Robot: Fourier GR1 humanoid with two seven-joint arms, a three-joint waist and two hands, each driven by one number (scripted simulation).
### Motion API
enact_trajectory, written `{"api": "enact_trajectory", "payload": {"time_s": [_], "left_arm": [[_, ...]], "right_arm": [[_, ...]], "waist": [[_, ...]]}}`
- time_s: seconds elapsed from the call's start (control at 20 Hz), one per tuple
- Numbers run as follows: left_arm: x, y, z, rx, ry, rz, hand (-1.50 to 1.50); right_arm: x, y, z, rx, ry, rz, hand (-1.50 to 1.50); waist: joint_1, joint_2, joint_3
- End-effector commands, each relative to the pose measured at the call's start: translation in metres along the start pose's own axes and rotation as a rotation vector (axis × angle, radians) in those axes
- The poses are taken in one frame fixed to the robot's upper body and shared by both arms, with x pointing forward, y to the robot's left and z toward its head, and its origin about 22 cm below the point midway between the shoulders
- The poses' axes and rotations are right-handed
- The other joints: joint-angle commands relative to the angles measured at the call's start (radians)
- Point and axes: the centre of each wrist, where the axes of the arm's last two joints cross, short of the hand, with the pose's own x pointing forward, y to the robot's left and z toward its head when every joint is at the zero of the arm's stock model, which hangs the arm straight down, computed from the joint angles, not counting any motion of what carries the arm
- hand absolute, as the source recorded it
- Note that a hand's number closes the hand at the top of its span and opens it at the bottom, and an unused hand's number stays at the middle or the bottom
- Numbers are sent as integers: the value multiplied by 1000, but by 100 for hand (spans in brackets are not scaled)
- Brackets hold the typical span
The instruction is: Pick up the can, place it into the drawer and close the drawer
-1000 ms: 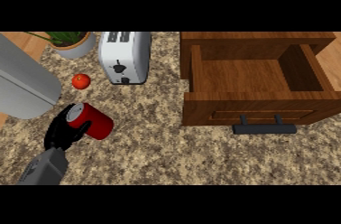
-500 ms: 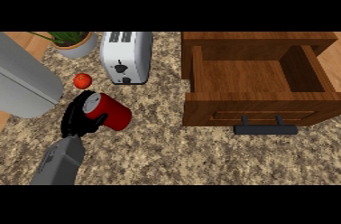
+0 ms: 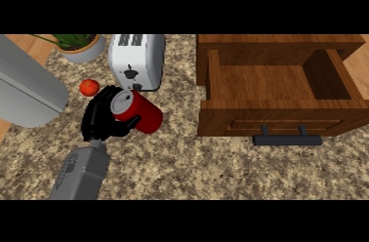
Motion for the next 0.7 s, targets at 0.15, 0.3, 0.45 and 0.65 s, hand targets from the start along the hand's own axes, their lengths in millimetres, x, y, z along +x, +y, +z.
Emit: {"api": "enact_trajectory", "payload": {"time_s": [0.15,0.3,0.45,0.65], "left_arm": [[63,-51,-17,-40,-35,-51,150],[76,-68,-31,-27,-75,-81,150],[83,-98,-28,-49,-39,-91,150],[109,-121,-32,-64,-79,-95,150]], "right_arm": [[3,-8,9,-14,2,-15,-150],[1,7,3,5,-7,3,-150],[21,7,-1,11,3,-1,-150],[-2,-2,-4,-19,-8,-5,-150]], "waist": [[-3,0,0],[-9,3,0],[-9,3,-1],[-7,3,0]]}}
